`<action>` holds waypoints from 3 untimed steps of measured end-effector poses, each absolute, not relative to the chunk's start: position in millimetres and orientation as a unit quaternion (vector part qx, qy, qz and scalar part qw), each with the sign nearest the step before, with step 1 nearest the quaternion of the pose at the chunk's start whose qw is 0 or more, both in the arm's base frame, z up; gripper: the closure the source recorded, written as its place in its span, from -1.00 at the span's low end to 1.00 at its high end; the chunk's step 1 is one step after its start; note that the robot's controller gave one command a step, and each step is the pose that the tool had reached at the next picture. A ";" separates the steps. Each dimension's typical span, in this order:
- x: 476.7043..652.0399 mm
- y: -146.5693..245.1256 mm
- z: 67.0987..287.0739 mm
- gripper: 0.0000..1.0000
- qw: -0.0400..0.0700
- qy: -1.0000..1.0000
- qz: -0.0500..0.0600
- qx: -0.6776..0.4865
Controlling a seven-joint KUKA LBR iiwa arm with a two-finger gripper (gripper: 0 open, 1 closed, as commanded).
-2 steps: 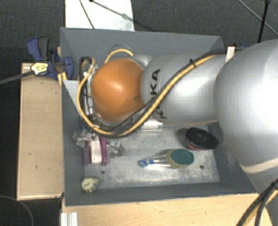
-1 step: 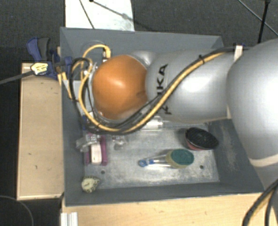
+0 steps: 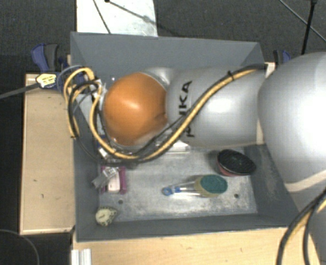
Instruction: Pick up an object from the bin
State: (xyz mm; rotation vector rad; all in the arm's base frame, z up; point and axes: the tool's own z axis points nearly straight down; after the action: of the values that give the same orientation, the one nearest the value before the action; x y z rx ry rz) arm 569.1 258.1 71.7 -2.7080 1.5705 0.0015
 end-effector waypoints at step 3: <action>571.9 258.9 85.1 1.00 0.001 0.515 -0.001 -0.857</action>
Offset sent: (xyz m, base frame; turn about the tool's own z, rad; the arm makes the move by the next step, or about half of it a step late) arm 0.0000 0.0000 0.0000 0.0000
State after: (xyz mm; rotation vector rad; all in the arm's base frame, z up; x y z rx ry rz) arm 571.9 258.9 85.1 -2.6922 1.6162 -0.0039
